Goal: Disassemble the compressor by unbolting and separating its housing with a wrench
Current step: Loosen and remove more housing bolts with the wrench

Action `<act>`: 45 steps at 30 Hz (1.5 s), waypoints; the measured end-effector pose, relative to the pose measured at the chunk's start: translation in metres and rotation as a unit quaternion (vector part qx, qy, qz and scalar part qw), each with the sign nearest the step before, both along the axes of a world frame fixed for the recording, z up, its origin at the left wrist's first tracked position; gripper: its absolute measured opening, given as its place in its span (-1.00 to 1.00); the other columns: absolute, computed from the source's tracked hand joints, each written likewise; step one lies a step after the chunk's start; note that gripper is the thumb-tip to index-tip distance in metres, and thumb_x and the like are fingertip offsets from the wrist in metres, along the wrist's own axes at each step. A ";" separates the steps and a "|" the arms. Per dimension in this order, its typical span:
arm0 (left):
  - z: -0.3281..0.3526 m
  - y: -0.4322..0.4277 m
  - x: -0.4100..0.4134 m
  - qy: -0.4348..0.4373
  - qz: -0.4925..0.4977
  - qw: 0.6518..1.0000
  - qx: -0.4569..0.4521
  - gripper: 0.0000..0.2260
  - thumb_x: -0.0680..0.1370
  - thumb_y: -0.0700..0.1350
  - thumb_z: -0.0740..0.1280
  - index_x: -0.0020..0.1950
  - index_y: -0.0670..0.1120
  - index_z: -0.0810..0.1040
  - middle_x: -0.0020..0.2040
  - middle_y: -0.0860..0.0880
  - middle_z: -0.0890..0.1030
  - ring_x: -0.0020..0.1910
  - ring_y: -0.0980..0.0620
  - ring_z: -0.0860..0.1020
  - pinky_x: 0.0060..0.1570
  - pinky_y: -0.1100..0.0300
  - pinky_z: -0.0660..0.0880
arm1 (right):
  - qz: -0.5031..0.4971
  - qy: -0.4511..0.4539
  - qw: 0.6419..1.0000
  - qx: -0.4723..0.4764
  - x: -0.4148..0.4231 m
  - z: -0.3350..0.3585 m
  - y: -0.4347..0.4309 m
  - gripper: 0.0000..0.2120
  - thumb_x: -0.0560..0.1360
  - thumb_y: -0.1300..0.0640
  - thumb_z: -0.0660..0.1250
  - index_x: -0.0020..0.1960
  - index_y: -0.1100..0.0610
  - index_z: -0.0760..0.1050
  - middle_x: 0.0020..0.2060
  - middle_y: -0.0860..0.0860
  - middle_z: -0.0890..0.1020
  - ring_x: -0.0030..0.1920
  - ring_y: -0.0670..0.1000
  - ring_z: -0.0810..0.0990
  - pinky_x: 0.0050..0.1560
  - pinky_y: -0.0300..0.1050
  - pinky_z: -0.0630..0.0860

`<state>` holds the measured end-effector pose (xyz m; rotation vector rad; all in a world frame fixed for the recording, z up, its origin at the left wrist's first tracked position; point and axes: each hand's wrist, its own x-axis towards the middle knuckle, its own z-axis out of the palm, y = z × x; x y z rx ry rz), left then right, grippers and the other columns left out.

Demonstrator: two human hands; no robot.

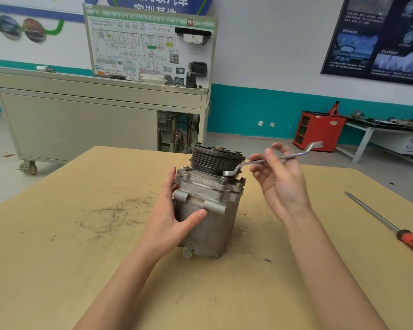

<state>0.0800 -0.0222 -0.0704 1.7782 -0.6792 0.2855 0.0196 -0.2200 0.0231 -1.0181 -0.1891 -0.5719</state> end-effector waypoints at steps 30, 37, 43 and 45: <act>0.001 -0.001 -0.002 0.001 -0.004 1.000 -0.003 -0.15 0.34 0.20 0.39 0.44 0.32 -0.10 0.36 0.39 0.17 0.24 0.65 0.15 0.14 0.69 0.12 | -0.010 0.093 0.990 0.105 0.005 -0.018 0.007 -0.67 0.64 0.18 0.03 -0.25 0.20 0.39 -0.36 0.13 0.66 -0.42 0.01 0.63 -0.42 -0.26 0.54; 0.001 0.001 -0.001 0.000 0.000 1.000 0.003 -0.15 0.28 0.40 0.34 0.41 0.42 -0.13 0.31 0.49 0.13 0.24 0.66 0.14 0.13 0.69 0.12 | -0.144 -0.034 0.989 0.000 -0.004 -0.003 0.003 -0.53 0.63 -0.07 0.06 -0.28 0.16 0.52 -0.35 0.13 0.68 -0.44 0.04 0.64 -0.46 -0.27 0.52; 0.001 -0.001 0.000 0.007 -0.007 1.000 -0.004 -0.15 0.31 0.30 0.37 0.42 0.41 -0.12 0.35 0.44 0.14 0.33 0.54 0.17 0.21 0.60 0.14 | -0.354 -0.187 0.822 -0.405 -0.022 0.015 0.036 -0.55 0.58 -0.05 0.16 -0.26 0.26 0.57 -0.41 0.12 0.64 -0.46 -0.02 0.64 -0.46 -0.11 0.56; 0.001 -0.001 -0.001 0.007 -0.004 1.000 -0.001 -0.14 0.32 0.28 0.38 0.44 0.38 -0.12 0.38 0.39 0.14 0.38 0.44 0.18 0.21 0.61 0.13 | -0.385 -0.212 0.766 -0.470 -0.020 0.020 0.044 -0.60 0.55 0.04 0.20 -0.28 0.32 0.58 -0.44 0.15 0.61 -0.48 0.01 0.62 -0.47 -0.03 0.54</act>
